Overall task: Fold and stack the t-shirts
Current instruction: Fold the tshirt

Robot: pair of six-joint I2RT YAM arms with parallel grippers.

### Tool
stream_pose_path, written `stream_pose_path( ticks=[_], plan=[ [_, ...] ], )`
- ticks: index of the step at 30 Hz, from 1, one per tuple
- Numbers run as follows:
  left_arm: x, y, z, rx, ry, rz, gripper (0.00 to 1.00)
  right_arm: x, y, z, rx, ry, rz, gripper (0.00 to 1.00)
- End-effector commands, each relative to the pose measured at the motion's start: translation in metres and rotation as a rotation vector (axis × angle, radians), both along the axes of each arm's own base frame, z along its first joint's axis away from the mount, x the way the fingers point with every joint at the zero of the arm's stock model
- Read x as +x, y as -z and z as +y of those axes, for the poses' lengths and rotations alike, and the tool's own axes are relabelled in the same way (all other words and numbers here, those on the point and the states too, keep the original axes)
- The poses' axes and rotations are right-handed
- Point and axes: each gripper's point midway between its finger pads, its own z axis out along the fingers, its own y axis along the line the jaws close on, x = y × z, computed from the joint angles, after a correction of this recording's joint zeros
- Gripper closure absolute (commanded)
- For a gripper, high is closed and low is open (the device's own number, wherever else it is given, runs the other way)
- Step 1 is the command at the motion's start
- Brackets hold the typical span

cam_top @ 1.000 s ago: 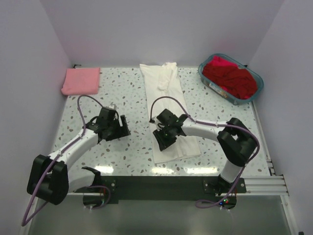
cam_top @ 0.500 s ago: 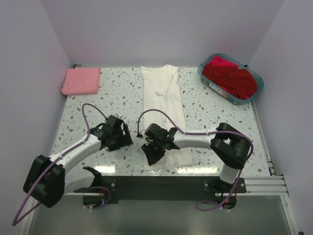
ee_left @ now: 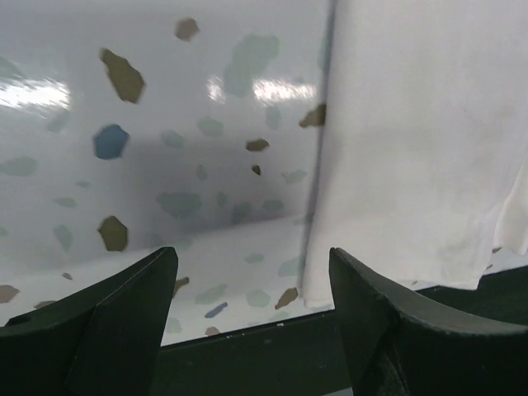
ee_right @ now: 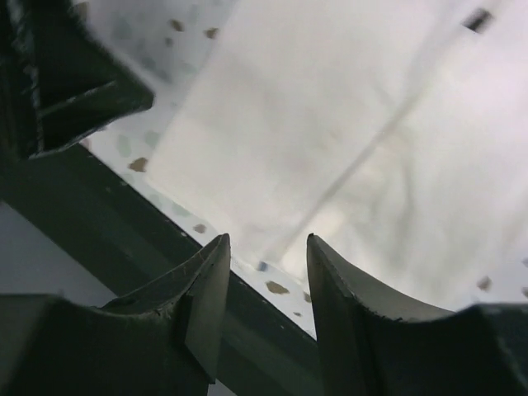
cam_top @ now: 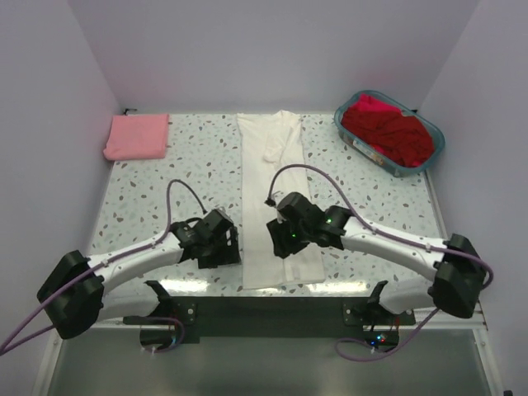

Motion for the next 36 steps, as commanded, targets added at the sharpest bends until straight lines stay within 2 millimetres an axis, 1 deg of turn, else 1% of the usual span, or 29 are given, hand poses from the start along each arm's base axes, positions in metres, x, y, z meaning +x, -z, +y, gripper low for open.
stream_pose_path(
  ticks=[1, 2, 3, 4, 5, 6, 8, 9, 11, 16, 17, 18, 20, 21, 23, 25, 30, 32, 36],
  plan=[
    [-0.011, -0.006, -0.025, -0.014, 0.028, 0.014, 0.21, -0.001, 0.014, -0.074, -0.163, 0.196, 0.003, 0.53],
    [-0.013, -0.005, -0.031, -0.015, 0.025, 0.016, 0.22, 0.004, 0.015, -0.090, -0.179, 0.251, 0.000, 0.53],
    [-0.021, -0.001, -0.037, 0.000, 0.059, 0.028, 0.22, 0.001, 0.023, -0.106, -0.211, 0.294, 0.007, 0.53],
    [-0.021, -0.003, -0.043, 0.001, 0.057, 0.020, 0.23, -0.002, 0.021, -0.119, -0.216, 0.325, 0.000, 0.53],
    [-0.022, -0.002, -0.045, 0.008, 0.062, 0.020, 0.25, -0.002, 0.024, -0.129, -0.225, 0.363, 0.017, 0.53],
    [-0.026, 0.000, -0.048, 0.024, 0.078, 0.021, 0.26, -0.008, 0.030, -0.136, -0.234, 0.393, 0.040, 0.53],
    [-0.025, -0.001, -0.052, 0.034, 0.077, 0.008, 0.27, -0.014, 0.032, -0.144, -0.233, 0.427, 0.058, 0.51],
    [-0.027, 0.001, -0.054, 0.042, 0.088, 0.014, 0.27, -0.019, 0.038, -0.148, -0.237, 0.454, 0.078, 0.51],
    [-0.026, 0.000, -0.058, 0.048, 0.097, 0.005, 0.27, -0.021, 0.039, -0.144, -0.203, 0.466, 0.086, 0.51],
    [-0.030, 0.003, -0.060, 0.089, 0.116, -0.002, 0.28, -0.029, 0.056, -0.143, -0.203, 0.492, 0.141, 0.52],
    [-0.030, 0.004, -0.060, 0.093, 0.114, 0.000, 0.30, -0.035, 0.063, -0.144, -0.211, 0.487, 0.169, 0.52],
    [-0.031, 0.004, -0.059, 0.095, 0.113, -0.002, 0.31, -0.033, 0.066, -0.140, -0.195, 0.492, 0.172, 0.53],
    [-0.030, 0.005, -0.058, 0.098, 0.110, -0.004, 0.35, -0.037, 0.074, -0.141, -0.200, 0.496, 0.187, 0.56],
    [-0.030, 0.005, -0.058, 0.099, 0.109, -0.005, 0.36, -0.037, 0.078, -0.142, -0.210, 0.502, 0.190, 0.59],
    [-0.030, 0.006, -0.058, 0.104, 0.113, -0.002, 0.39, -0.035, 0.083, -0.142, -0.211, 0.505, 0.182, 0.59],
    [-0.031, 0.007, -0.058, 0.106, 0.118, 0.002, 0.42, -0.032, 0.088, -0.142, -0.220, 0.508, 0.173, 0.62],
    [-0.033, 0.009, -0.057, 0.112, 0.126, 0.009, 0.42, -0.039, 0.101, -0.138, -0.227, 0.486, 0.221, 0.64],
    [-0.034, 0.009, -0.057, 0.115, 0.130, 0.014, 0.42, -0.046, 0.106, -0.138, -0.229, 0.482, 0.255, 0.64],
    [-0.034, 0.009, -0.058, 0.115, 0.139, 0.015, 0.41, -0.058, 0.109, -0.140, -0.230, 0.475, 0.307, 0.64]
  ],
)
